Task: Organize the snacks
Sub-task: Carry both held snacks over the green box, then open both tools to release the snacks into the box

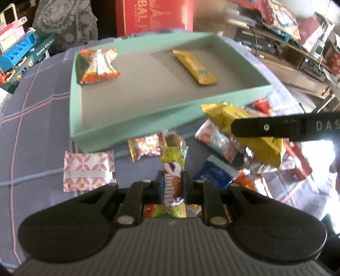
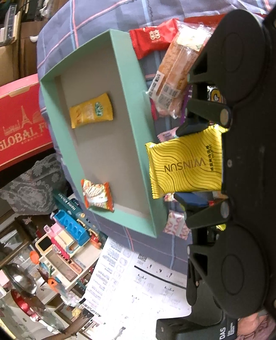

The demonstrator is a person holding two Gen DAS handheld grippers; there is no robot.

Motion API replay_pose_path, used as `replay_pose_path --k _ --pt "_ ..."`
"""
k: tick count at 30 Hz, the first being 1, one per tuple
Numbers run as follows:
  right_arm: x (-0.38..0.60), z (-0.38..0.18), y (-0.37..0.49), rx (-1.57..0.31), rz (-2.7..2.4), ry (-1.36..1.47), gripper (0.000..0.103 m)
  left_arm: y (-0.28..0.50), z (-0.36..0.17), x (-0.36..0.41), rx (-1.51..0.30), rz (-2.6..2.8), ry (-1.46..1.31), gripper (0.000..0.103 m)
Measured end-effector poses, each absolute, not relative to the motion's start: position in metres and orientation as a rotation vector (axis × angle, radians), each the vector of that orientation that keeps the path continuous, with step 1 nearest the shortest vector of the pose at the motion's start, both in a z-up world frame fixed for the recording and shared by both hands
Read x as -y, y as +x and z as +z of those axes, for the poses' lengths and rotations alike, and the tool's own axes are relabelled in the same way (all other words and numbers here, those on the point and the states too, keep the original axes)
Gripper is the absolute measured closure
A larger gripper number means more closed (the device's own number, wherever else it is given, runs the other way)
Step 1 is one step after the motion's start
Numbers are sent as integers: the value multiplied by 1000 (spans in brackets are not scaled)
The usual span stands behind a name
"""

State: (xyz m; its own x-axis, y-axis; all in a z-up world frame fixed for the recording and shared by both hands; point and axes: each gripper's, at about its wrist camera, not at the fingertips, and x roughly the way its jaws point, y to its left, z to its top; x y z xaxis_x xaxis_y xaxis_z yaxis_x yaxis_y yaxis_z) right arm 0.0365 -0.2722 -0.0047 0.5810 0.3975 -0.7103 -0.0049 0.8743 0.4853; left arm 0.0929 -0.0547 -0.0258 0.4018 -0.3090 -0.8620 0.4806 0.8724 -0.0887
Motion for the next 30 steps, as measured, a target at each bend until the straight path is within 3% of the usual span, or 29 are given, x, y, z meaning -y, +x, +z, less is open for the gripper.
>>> replay_pose_path --k 17,30 --pt "328 44 102 -793 115 409 47 190 21 74 -933 -412 103 87" --pt "370 8 172 -812 -6 423 47 276 -8 79 -971 -333 90 87"
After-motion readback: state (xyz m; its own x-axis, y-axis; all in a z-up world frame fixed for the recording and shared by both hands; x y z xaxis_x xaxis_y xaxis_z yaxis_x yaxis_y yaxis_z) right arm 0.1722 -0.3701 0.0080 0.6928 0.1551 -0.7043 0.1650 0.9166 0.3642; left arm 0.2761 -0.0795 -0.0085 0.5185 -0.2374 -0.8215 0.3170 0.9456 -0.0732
